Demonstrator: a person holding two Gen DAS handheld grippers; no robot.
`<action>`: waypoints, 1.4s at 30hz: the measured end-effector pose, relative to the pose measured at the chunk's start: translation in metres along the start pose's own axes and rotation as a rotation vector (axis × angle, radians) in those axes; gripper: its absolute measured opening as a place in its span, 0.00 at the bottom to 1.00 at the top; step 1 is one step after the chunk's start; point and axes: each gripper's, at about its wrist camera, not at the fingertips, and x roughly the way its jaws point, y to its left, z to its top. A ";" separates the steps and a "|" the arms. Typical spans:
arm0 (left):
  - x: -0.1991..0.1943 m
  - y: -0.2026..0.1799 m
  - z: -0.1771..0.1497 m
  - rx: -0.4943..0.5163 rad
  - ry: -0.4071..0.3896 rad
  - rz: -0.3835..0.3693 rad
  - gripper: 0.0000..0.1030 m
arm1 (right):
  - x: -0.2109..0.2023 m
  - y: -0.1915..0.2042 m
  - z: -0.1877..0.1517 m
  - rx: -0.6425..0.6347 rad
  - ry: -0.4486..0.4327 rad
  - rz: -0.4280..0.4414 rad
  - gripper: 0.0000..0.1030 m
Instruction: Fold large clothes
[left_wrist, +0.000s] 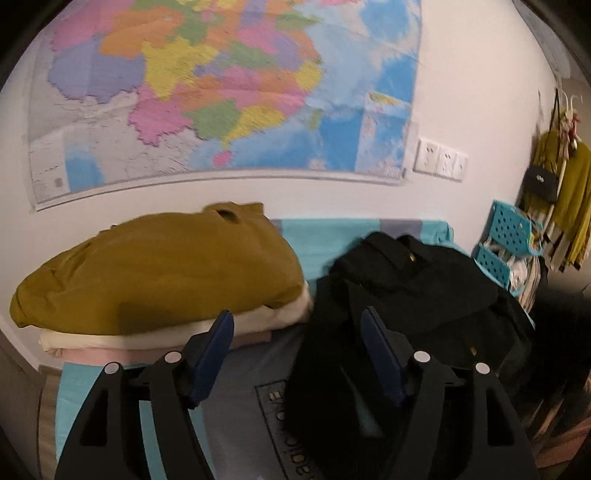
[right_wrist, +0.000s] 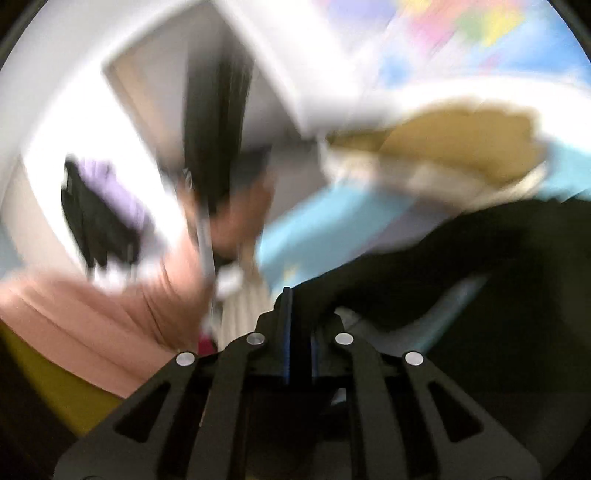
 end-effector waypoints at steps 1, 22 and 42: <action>0.001 0.003 0.003 -0.006 -0.012 0.006 0.68 | -0.032 -0.005 0.010 0.014 -0.075 -0.026 0.06; 0.157 -0.095 -0.009 0.177 0.262 -0.095 0.67 | -0.235 -0.155 -0.080 0.520 -0.241 -0.656 0.78; 0.152 -0.131 0.005 0.219 0.251 -0.281 0.70 | -0.188 -0.098 -0.093 0.121 0.007 -0.974 0.86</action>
